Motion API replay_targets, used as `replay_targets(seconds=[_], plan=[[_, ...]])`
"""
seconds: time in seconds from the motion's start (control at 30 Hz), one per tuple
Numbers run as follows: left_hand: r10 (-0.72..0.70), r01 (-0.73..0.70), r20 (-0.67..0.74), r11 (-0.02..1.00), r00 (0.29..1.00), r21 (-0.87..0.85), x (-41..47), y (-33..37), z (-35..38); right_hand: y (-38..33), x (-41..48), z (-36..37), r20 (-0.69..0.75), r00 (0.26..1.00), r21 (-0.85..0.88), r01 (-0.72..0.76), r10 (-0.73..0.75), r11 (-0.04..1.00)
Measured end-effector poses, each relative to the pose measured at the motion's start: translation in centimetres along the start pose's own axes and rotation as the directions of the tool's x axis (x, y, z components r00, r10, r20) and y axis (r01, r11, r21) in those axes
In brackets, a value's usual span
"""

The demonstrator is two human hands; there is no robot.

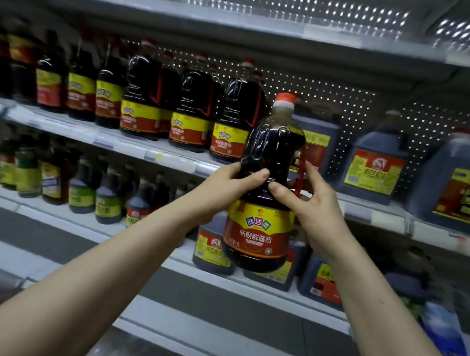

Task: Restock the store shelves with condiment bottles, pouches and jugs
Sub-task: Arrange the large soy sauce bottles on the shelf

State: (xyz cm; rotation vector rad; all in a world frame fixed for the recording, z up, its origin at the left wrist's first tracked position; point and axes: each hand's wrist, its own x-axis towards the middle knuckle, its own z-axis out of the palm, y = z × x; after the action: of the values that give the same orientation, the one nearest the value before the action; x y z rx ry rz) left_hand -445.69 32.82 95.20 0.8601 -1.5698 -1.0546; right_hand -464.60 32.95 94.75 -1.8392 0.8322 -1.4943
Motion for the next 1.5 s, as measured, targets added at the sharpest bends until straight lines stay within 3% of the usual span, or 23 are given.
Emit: replay_targets(seconds=[0.33, 1.0, 1.5], plan=[[0.033, -0.033, 0.012, 0.997, 0.999, 0.063, 1.5, -1.3, -11.1, 1.0, 4.3, 9.8, -0.009, 0.999, -0.037, 0.050, -0.051, 0.998], [0.156, -0.144, -0.139, 0.985, 0.978, 0.094, 8.5, -1.9, -19.4, 3.5, 16.0, 15.2, 0.072, 0.986, -0.016, 0.154, -0.152, 0.988], [0.255, -0.255, 0.009, 0.966, 0.967, 0.041, 13.9, 0.4, -28.5, 0.5, 21.5, 21.9, -0.070, 0.972, -0.118, 0.215, -0.224, 0.970]])
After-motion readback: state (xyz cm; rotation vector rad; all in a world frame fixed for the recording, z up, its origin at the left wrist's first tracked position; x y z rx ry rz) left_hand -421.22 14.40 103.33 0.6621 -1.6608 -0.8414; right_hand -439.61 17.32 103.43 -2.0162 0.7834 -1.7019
